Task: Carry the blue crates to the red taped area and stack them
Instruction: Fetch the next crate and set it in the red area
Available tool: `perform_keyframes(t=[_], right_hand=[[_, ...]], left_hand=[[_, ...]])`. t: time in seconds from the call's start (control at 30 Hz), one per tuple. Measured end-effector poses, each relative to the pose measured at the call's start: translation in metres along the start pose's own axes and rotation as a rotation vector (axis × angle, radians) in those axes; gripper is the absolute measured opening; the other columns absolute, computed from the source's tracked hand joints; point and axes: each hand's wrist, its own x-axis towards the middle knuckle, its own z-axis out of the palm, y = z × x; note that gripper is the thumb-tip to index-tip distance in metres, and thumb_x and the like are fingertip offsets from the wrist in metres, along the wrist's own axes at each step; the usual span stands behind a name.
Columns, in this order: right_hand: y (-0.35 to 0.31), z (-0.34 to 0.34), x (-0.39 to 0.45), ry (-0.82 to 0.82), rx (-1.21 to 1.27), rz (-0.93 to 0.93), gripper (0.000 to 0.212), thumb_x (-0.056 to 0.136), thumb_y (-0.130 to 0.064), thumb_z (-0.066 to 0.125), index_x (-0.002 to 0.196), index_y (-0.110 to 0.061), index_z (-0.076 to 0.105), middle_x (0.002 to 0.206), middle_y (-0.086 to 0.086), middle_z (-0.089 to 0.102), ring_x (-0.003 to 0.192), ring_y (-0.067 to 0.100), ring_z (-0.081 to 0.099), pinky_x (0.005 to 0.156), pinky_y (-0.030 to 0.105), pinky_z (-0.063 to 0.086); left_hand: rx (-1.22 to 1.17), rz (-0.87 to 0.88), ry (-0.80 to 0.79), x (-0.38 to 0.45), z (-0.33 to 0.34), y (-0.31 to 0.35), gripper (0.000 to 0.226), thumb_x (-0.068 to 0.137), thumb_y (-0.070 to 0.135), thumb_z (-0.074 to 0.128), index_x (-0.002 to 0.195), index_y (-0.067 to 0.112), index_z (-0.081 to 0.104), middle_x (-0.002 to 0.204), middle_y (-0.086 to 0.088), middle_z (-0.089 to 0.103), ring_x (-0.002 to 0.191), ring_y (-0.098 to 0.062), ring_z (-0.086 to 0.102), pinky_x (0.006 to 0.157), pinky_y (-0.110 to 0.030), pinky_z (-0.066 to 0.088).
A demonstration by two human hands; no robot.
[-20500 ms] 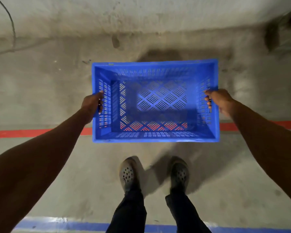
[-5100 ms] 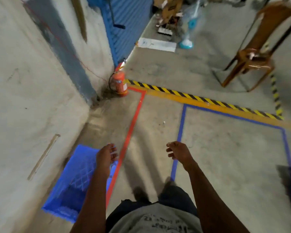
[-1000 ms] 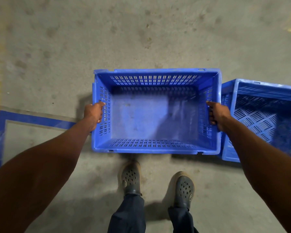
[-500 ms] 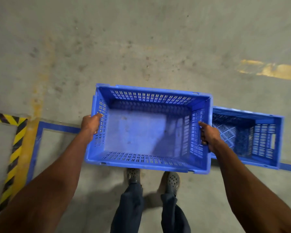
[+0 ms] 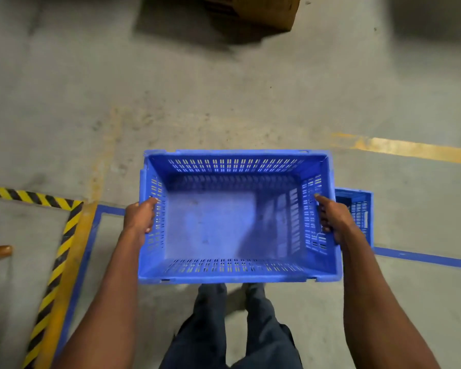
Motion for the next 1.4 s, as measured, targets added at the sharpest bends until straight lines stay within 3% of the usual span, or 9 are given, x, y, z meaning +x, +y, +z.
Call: perform_keyframes(t=[0.23, 0.37, 0.57, 0.9, 1.03, 1.27, 1.4], right_hand=[[-0.003, -0.052, -0.088, 0.032, 0.012, -0.060, 0.039, 0.089, -0.044, 0.063, 0.066, -0.024, 0.039, 0.052, -0.004, 0.022, 0.038, 0.011, 0.016, 0.041, 0.020, 0.015], [0.010, -0.067, -0.126, 0.079, 0.076, -0.081, 0.038, 0.091, -0.044, 0.062, 0.067, -0.023, 0.041, 0.049, -0.005, 0.023, 0.036, 0.010, 0.017, 0.040, 0.018, 0.015], [0.059, -0.077, -0.186, 0.289, 0.219, -0.059, 0.038, 0.091, -0.042, 0.064, 0.068, -0.019, 0.045, 0.049, -0.002, 0.027, 0.035, 0.011, 0.018, 0.041, 0.020, 0.016], [0.195, -0.073, -0.286, 0.563, 0.544, 0.068, 0.037, 0.089, -0.044, 0.065, 0.069, -0.019, 0.047, 0.043, -0.007, 0.030, 0.035, 0.011, 0.020, 0.040, 0.020, 0.019], [0.253, -0.072, -0.337, 0.672, 0.687, 0.097, 0.035, 0.089, -0.043, 0.065, 0.068, -0.020, 0.047, 0.043, -0.008, 0.030, 0.035, 0.011, 0.020, 0.040, 0.019, 0.019], [0.373, -0.064, -0.431, 0.880, 0.968, 0.158, 0.034, 0.090, -0.041, 0.065, 0.070, -0.019, 0.049, 0.042, -0.008, 0.030, 0.036, 0.010, 0.019, 0.042, 0.019, 0.018], [0.451, -0.054, -0.484, 0.981, 1.112, 0.195, 0.035, 0.090, -0.041, 0.065, 0.068, -0.019, 0.048, 0.045, -0.006, 0.030, 0.037, 0.010, 0.018, 0.041, 0.018, 0.017]], left_hand=[[0.006, 0.044, -0.007, -0.100, -0.027, 0.038, 0.029, 0.087, 0.025, 0.059, 0.063, 0.023, 0.044, 0.037, 0.010, 0.032, 0.029, -0.008, 0.020, 0.039, -0.015, 0.014], [0.022, 0.083, -0.066, -0.115, -0.031, 0.042, 0.027, 0.087, 0.028, 0.059, 0.064, 0.023, 0.045, 0.037, 0.011, 0.032, 0.027, -0.007, 0.020, 0.039, -0.012, 0.015], [0.145, 0.166, -0.251, -0.108, -0.022, 0.053, 0.031, 0.090, 0.030, 0.058, 0.064, 0.022, 0.044, 0.039, 0.008, 0.031, 0.029, -0.009, 0.020, 0.040, -0.013, 0.016], [0.431, 0.386, -0.503, -0.134, 0.037, 0.088, 0.026, 0.085, 0.030, 0.060, 0.063, 0.020, 0.051, 0.038, 0.006, 0.037, 0.029, -0.011, 0.023, 0.038, -0.014, 0.019], [0.583, 0.504, -0.609, -0.172, 0.073, 0.089, 0.030, 0.082, 0.039, 0.065, 0.066, 0.013, 0.058, 0.052, -0.005, 0.051, 0.040, -0.020, 0.038, 0.044, -0.026, 0.028], [0.770, 0.649, -0.887, -0.287, 0.132, 0.042, 0.030, 0.085, 0.036, 0.064, 0.067, 0.012, 0.057, 0.036, 0.006, 0.048, 0.027, -0.012, 0.039, 0.042, -0.027, 0.030], [0.901, 0.738, -1.007, -0.357, 0.150, -0.007, 0.037, 0.073, 0.045, 0.063, 0.063, 0.012, 0.053, 0.037, 0.004, 0.046, 0.036, -0.021, 0.038, 0.046, -0.029, 0.030]])
